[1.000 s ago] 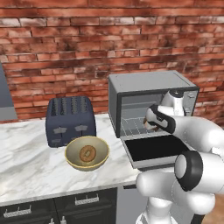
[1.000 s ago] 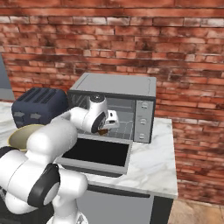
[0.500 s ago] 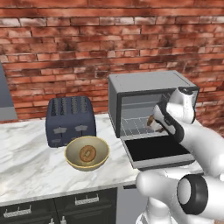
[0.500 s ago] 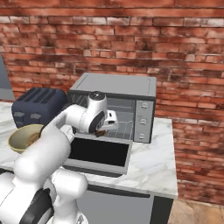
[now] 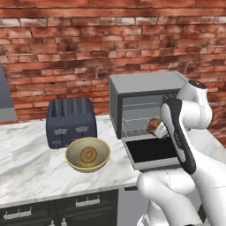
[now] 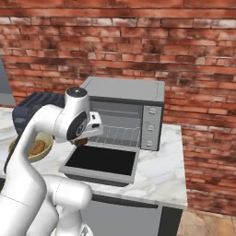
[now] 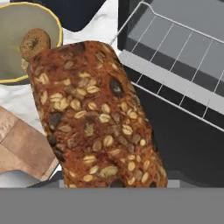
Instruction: Pick up the heated bread from the toaster oven and place it in the bowl. Then move the bread bowl to the dining counter.
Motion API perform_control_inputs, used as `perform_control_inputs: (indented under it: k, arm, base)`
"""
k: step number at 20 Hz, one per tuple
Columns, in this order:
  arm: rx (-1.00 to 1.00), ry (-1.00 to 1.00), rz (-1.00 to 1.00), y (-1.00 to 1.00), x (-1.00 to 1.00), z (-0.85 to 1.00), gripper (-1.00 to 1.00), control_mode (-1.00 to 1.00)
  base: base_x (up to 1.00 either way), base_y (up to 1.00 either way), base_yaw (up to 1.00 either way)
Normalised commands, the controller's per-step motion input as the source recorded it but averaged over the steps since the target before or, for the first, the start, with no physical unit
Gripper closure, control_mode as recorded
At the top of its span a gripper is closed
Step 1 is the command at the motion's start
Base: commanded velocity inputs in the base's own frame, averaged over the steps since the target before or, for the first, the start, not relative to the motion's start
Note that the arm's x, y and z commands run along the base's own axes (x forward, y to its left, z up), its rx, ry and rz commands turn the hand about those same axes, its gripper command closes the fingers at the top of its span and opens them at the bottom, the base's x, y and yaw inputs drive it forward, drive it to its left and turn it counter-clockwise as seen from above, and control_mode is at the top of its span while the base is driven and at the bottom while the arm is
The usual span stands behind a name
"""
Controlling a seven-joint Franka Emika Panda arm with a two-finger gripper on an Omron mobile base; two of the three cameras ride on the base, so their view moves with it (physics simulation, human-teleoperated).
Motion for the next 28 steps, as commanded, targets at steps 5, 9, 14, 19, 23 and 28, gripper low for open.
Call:
perform_control_inputs:
  k: [5, 9, 14, 19, 23, 28]
  arm:
    - [0.0, 0.0, 0.22, 1.0, -0.86, 0.57, 1.0, -1.0]
    - [-0.01, 0.0, 0.16, 1.0, -0.39, 0.03, 1.0, -1.0]
    - [-0.08, 0.0, 0.06, 1.0, 0.02, -0.03, 1.0, -1.0]
    - [-0.1, 0.0, 0.0, 1.0, 0.3, -0.36, 1.0, -1.0]
    - [-0.1, 0.01, 0.04, 0.79, 0.31, -0.45, 1.0, -1.0]
    - [0.0, 0.0, 0.07, 0.37, 0.46, -0.34, 1.0, -1.0]
  base:
    - [0.0, 0.0, 0.0]
    - [0.0, 0.0, 0.0]
    - [0.0, 0.0, 0.0]
    - [0.0, 0.0, 0.0]
    - [0.0, 0.0, 0.0]
    - [0.0, 0.0, 0.0]
